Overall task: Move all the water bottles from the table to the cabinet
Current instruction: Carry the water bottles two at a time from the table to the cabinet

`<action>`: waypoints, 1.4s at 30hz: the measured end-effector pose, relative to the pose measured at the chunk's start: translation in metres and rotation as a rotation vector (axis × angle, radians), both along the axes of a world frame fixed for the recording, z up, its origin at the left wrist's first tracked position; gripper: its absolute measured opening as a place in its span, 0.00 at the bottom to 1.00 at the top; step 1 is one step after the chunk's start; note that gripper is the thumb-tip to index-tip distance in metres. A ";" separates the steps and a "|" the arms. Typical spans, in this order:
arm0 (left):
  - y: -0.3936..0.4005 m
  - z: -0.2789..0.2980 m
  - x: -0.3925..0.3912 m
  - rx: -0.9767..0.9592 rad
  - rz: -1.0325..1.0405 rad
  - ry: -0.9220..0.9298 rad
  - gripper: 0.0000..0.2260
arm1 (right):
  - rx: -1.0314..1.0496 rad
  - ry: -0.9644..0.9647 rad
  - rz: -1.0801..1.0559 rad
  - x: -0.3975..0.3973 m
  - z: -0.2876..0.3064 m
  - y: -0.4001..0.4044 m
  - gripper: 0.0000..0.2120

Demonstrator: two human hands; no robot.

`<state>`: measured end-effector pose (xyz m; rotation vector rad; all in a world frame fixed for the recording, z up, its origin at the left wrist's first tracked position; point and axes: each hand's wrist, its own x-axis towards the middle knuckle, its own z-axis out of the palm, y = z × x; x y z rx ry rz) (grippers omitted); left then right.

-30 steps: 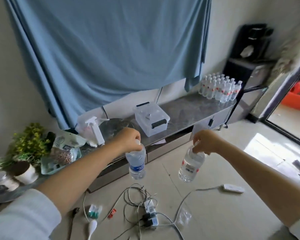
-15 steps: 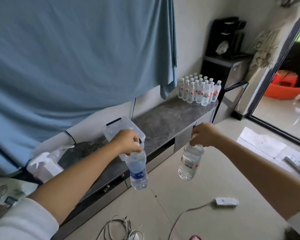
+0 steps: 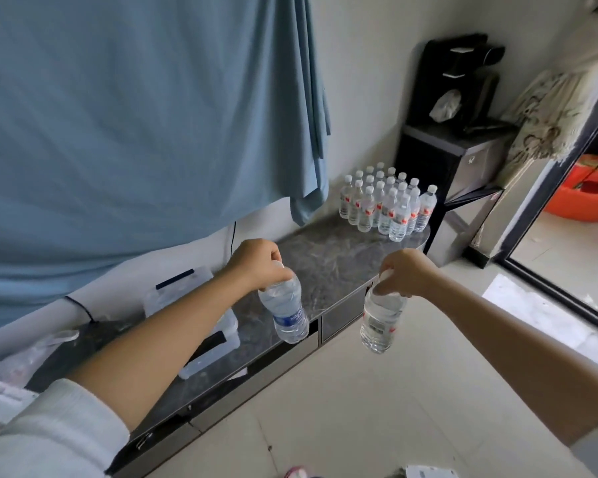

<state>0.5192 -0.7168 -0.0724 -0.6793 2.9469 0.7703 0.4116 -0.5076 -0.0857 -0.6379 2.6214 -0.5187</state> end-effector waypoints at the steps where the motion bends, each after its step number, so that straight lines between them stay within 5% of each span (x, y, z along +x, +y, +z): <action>1: 0.000 0.000 -0.015 -0.019 -0.010 -0.013 0.06 | 0.002 -0.005 -0.006 -0.014 -0.002 -0.002 0.16; 7: -0.015 -0.015 -0.119 -0.052 -0.062 -0.106 0.09 | 0.046 -0.043 0.009 -0.105 -0.012 -0.016 0.08; 12: -0.036 -0.031 -0.223 -0.061 -0.135 -0.141 0.12 | 0.130 -0.046 0.016 -0.199 -0.027 -0.039 0.22; 18: -0.048 -0.039 -0.329 -0.026 -0.112 -0.115 0.12 | 0.177 -0.035 -0.008 -0.296 -0.043 -0.050 0.24; 35: 0.001 -0.127 -0.563 0.192 0.273 -0.246 0.13 | 0.097 -0.201 0.056 -0.507 -0.132 -0.030 0.18; 38: 0.014 -0.146 -0.590 0.216 0.325 -0.260 0.05 | 0.100 -0.230 0.087 -0.528 -0.148 -0.028 0.18; 42: 0.024 -0.175 -0.623 0.240 0.414 -0.304 0.11 | 0.097 -0.275 0.077 -0.552 -0.169 -0.024 0.11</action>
